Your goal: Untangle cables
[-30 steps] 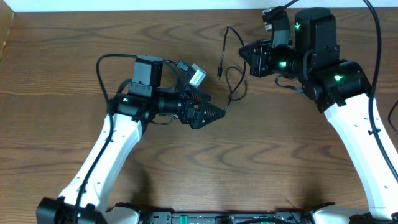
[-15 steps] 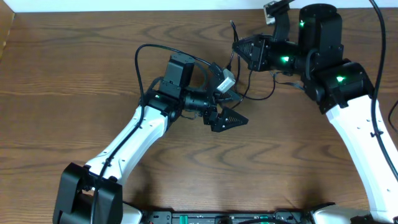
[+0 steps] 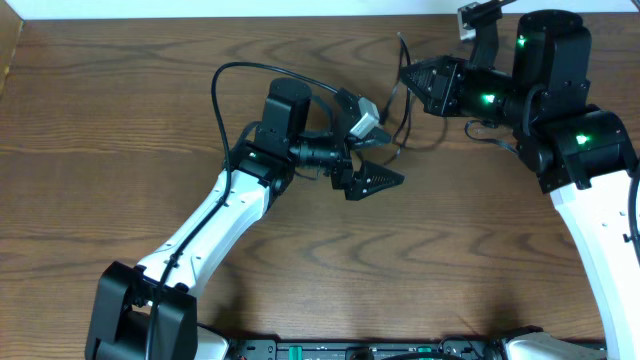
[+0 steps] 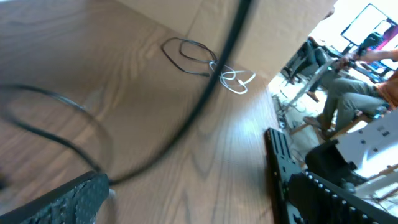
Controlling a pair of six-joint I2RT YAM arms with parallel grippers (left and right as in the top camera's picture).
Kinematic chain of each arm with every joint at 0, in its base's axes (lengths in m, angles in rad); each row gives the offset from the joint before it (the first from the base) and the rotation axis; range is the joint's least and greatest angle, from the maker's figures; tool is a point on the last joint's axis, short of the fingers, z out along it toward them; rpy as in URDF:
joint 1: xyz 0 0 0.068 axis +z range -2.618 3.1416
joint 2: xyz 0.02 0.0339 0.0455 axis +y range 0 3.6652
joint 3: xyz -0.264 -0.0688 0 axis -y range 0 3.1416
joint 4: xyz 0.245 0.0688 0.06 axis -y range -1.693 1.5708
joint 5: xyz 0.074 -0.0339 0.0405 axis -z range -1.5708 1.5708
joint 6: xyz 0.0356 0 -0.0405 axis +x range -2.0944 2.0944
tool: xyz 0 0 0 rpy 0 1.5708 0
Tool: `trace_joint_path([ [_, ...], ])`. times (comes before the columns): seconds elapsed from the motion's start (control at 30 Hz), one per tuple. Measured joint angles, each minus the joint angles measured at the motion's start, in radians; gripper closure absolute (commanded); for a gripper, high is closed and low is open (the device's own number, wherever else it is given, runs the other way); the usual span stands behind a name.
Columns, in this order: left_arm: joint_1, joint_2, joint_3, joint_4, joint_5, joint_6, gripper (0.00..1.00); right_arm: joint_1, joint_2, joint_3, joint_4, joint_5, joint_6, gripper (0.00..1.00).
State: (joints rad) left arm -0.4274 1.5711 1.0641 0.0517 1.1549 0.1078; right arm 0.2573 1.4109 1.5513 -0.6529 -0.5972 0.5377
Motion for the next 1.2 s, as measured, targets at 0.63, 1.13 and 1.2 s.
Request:
trace_joint_path([
  [0.63,-0.070,0.000,0.000,0.035,-0.264,-0.060,0.02,0.000,0.000,0.000,-0.006,0.003,0.001,0.99],
  [1.13,-0.070,0.000,0.000,0.028,-0.294,-0.119,0.02,0.000,0.000,0.000,-0.032,0.037,0.001,0.99],
  [1.2,-0.070,0.000,0.000,0.026,-0.297,-0.121,0.72,0.000,0.000,0.000,-0.031,0.037,0.001,0.99],
])
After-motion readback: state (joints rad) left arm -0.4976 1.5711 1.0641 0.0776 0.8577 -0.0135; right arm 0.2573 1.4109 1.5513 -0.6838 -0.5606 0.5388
